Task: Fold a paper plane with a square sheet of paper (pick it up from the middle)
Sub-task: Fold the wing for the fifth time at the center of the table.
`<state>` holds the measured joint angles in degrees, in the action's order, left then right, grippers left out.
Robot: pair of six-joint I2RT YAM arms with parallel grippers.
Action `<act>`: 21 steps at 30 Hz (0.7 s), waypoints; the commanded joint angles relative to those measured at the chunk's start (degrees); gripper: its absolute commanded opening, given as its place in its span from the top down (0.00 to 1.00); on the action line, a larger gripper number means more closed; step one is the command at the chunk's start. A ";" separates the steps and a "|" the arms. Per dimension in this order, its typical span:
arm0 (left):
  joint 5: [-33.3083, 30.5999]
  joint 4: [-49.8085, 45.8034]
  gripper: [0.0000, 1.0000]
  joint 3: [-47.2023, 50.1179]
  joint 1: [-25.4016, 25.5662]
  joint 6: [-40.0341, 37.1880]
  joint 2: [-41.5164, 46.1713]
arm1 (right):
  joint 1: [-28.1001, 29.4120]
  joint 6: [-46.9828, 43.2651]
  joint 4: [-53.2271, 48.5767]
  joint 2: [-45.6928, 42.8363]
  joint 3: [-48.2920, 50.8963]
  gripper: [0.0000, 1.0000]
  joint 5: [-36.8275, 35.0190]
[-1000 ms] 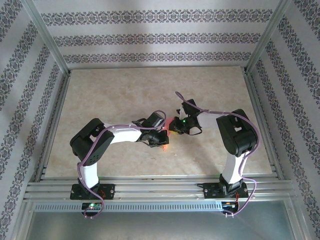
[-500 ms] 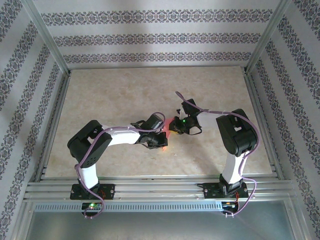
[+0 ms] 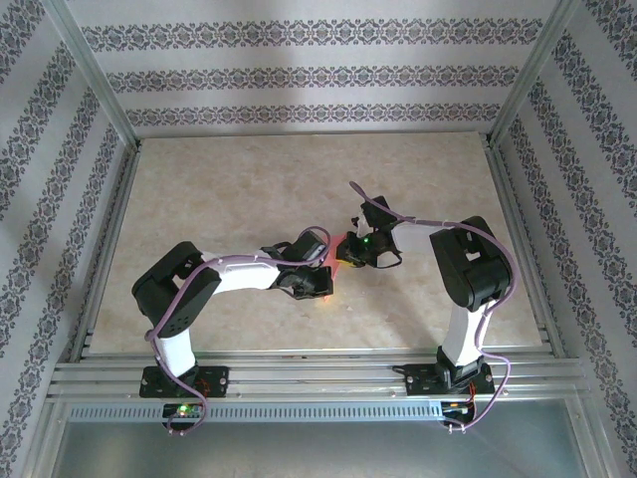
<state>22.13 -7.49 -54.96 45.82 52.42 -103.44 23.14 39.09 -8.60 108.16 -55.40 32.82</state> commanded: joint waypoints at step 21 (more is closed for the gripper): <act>-4.59 -10.43 0.94 1.12 2.12 -4.18 10.08 | 1.82 0.37 -0.78 7.71 1.79 0.83 -10.17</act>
<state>20.64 -16.38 -52.97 48.93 50.28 -97.30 23.14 39.16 -9.28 108.42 -55.88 32.80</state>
